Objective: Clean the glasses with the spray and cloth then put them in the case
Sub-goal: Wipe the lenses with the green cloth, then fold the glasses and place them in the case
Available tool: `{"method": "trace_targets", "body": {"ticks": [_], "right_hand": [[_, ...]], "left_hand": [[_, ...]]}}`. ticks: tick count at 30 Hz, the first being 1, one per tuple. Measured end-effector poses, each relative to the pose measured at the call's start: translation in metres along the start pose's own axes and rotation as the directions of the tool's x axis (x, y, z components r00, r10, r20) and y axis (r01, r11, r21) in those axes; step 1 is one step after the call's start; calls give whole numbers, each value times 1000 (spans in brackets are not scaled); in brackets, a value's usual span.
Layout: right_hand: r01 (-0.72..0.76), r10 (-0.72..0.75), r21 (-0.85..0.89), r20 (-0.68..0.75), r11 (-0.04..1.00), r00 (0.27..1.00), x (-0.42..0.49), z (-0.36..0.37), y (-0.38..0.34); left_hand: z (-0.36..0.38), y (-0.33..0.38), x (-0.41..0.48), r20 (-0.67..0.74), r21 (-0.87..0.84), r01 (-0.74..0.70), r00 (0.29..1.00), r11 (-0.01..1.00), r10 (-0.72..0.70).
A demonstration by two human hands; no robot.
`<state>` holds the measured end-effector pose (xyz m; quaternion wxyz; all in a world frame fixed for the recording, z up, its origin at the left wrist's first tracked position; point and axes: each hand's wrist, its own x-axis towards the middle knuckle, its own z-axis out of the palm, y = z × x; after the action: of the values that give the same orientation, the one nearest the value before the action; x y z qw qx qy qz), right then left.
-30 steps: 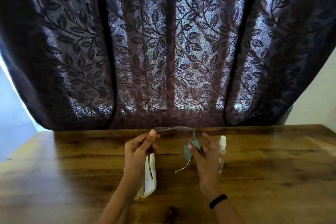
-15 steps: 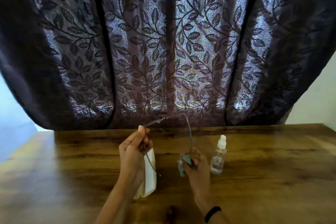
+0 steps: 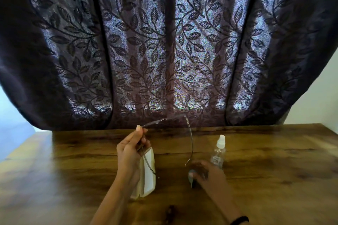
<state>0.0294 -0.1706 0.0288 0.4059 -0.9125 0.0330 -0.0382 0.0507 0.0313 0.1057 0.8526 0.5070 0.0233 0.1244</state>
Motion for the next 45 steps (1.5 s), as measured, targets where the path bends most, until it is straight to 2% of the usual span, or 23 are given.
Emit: {"method": "trace_targets", "body": {"ticks": [2, 4, 8, 12, 17, 20, 24, 26, 28, 30, 32, 35, 37, 40, 42, 45], "right_hand": [[132, -121, 51, -174, 990, 977, -2, -8, -6], [279, -240, 92, -300, 956, 923, -3, -17, -11], [492, -436, 20, -432, 871, 789, -1, -30, -19], [599, -580, -116, -445, 792, 682, 8, -37, -25], [622, -628, -179, -437, 762, 644, 12, -39, -31], [628, -650, -220, -443, 747, 617, 13, -39, -30], [615, -624, -199, -476, 763, 619, 13, -41, -30], [587, -572, -148, -499, 796, 651, 14, -41, -30], [538, -499, -83, -512, 839, 699, 15, -40, -30], [504, -448, -40, -522, 863, 725, 17, -39, -29], [488, -416, -19, -550, 873, 724, 18, -38, -29], [439, -357, 16, -554, 898, 752, 19, -35, -27], [404, -336, 5, -547, 915, 767, 19, -32, -25], [396, -333, 13, -518, 918, 788, 18, -28, -25], [415, -379, -34, -477, 909, 793, 18, -24, -24], [442, -496, -225, -388, 868, 777, 17, -19, -22]], "left_hand": [[1, 0, 0, 3, -2, 19, 1000, 1000, -19], [1, 1, 0, 17, 3, 49, 999, 999, -49], [1, 4, -1, 37, 12, 109, 993, 994, -109], [-1, 5, 0, 26, 17, 170, 985, 985, -171], [-6, 4, 3, 36, -19, 264, 964, 964, -264], [-8, 2, 4, 58, 49, 320, 945, 946, -323], [-14, -1, 6, 44, 322, 251, 959, 913, -279], [-15, -1, 8, 65, 448, 172, 973, 877, -223], [-18, -3, 10, 97, 604, -14, 994, 797, -56], [-22, -5, 12, 164, 718, -215, 977, 662, 139], [-23, -7, 13, 230, 703, -299, 954, 645, 191], [-20, -10, 14, 290, 652, -302, 947, 695, 139], [-18, -12, 14, 309, 634, -304, 942, 711, 127], [-19, -13, 13, 294, 647, -337, 938, 684, 184], [-20, -12, 13, 295, 676, -372, 928, 636, 229], [-18, -11, 11, 328, 690, -423, 906, 587, 268]]}}
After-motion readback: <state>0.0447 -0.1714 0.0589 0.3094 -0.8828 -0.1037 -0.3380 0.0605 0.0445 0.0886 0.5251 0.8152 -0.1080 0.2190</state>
